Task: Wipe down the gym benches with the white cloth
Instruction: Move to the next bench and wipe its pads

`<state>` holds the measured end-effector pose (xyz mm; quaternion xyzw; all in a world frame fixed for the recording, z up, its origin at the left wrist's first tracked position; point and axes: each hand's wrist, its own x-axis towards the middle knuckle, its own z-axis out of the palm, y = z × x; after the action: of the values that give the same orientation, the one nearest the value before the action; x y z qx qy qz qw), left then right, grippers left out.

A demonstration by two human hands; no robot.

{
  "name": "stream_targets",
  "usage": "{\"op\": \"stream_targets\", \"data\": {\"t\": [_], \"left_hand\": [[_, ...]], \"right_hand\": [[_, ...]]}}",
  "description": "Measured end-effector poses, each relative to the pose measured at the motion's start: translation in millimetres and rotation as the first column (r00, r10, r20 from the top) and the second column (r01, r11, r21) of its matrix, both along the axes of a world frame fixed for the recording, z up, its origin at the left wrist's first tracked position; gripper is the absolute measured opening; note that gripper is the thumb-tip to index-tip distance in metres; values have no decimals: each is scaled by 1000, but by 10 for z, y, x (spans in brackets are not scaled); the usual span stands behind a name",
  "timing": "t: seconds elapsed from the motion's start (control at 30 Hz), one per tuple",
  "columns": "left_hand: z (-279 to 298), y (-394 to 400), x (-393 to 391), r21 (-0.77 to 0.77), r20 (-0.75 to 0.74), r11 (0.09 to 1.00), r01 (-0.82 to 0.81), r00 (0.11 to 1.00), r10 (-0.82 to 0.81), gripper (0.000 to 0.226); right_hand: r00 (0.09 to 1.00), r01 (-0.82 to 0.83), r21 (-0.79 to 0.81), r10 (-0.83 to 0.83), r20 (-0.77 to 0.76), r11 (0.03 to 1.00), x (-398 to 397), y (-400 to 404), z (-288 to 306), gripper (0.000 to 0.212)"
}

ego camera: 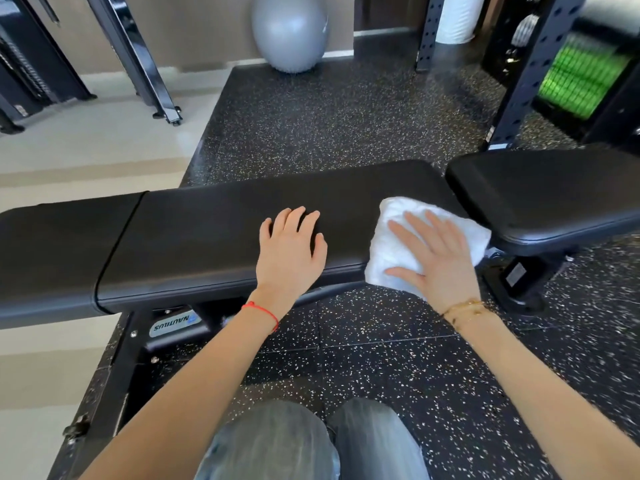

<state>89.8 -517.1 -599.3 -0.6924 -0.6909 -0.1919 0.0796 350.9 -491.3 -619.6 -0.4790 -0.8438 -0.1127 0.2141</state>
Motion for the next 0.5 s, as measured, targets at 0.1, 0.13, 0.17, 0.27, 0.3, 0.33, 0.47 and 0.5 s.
{"op": "stream_targets", "data": {"t": [0.1,0.13,0.17,0.27,0.3,0.33,0.47,0.5], "left_hand": [[-21,9,-9,26,-9,1000,-6,1000,7,53],[-24,10,-13,26,-11,1000,-3,1000,4,53],[-26,10,-15,23,-12,1000,-1,1000,2,53],[-27,-6,-29,20,-1,1000,-2,1000,2,54],[-23,-13,-33,19,-4,1000,-1,1000,1,54],[-16,-10,-35,20,-11,1000,1,1000,-1,54],[-16,1,-38,14,-19,1000,0,1000,1,52],[-22,-1,-32,17,-26,1000,-7,1000,7,52]], "right_hand": [[998,-25,-54,28,55,998,-112,-18,41,72],[994,-47,-76,54,98,996,-185,-15,59,73],[987,-74,-96,87,137,993,-260,-10,76,75],[975,-115,-127,137,175,985,-275,49,110,75],[978,-99,-139,122,167,985,-190,72,110,74],[986,-65,-139,85,142,988,-95,93,112,73],[995,99,-153,-98,11,983,15,131,126,69],[992,123,-162,-124,3,979,-58,118,146,69]]}}
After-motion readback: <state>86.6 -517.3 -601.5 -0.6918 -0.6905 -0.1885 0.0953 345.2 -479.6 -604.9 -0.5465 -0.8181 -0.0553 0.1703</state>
